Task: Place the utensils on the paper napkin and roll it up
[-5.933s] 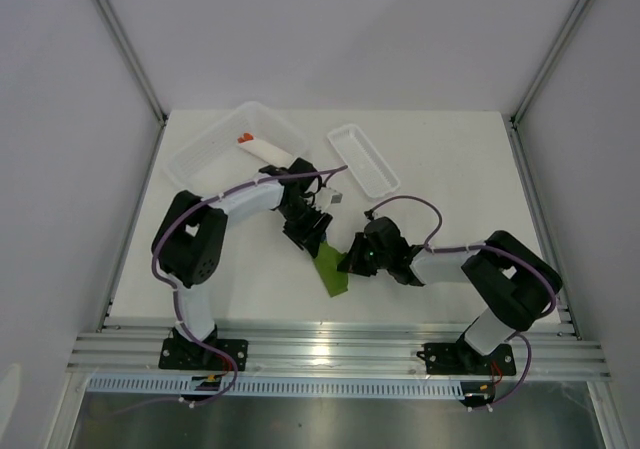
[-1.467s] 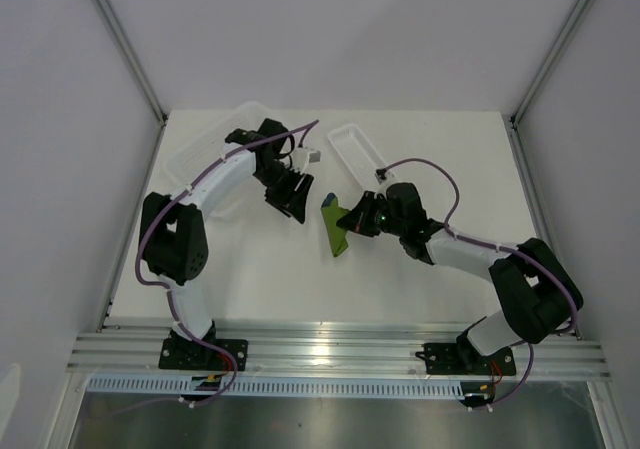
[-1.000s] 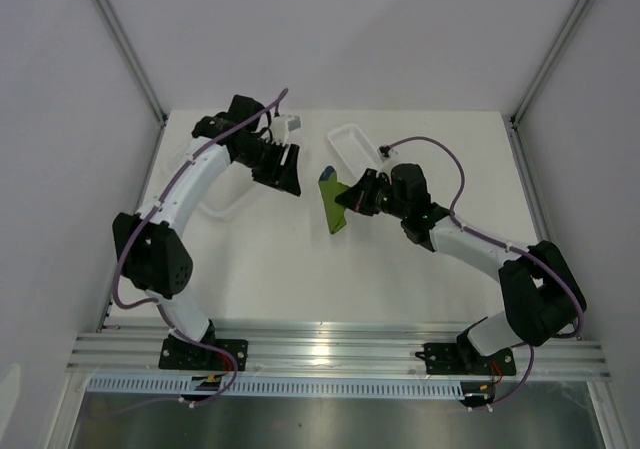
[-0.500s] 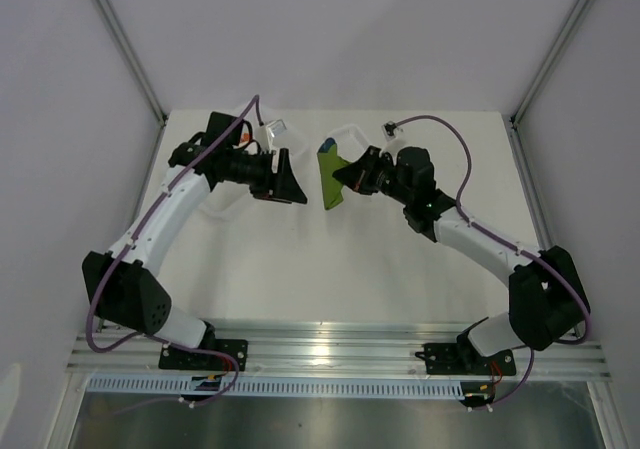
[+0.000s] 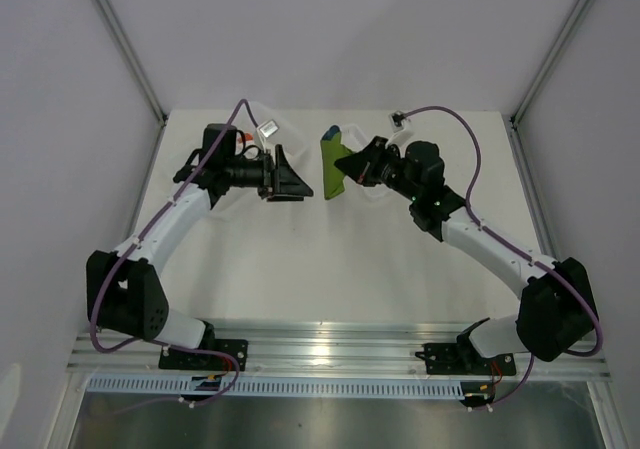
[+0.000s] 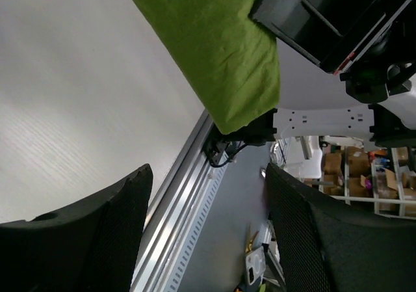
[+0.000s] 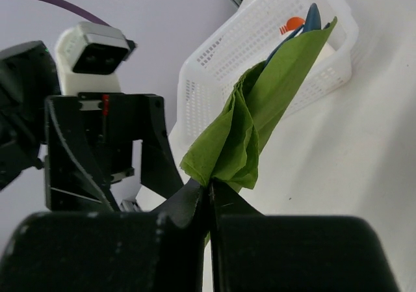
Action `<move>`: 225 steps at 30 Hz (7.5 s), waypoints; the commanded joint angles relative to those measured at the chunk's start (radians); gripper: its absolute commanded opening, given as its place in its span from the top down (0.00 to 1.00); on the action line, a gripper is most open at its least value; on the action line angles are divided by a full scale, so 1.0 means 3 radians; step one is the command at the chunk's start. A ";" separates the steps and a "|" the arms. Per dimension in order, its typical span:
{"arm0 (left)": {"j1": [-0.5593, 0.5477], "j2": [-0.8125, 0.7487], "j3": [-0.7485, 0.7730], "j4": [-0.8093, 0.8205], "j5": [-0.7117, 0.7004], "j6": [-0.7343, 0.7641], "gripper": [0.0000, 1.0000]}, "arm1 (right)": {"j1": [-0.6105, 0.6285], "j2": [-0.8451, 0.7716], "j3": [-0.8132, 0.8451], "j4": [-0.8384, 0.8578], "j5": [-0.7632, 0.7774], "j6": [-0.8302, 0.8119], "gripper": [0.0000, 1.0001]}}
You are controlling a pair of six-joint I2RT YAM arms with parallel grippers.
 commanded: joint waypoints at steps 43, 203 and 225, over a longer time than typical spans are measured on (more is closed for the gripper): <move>-0.0174 0.0408 -0.0465 0.3701 0.0386 -0.2532 0.28 | 0.0174 0.0135 0.0656 0.0098 0.0021 -0.0073 1.00; -0.0276 -0.0144 0.1887 -0.0768 0.0580 0.1461 1.00 | 0.0266 0.0646 0.2262 0.0737 -0.2403 -0.1095 0.94; -0.0271 -0.0159 0.1907 -0.1039 -0.0954 0.1752 0.99 | -0.0174 -0.0069 0.1378 -0.0321 -0.0649 -0.1116 0.24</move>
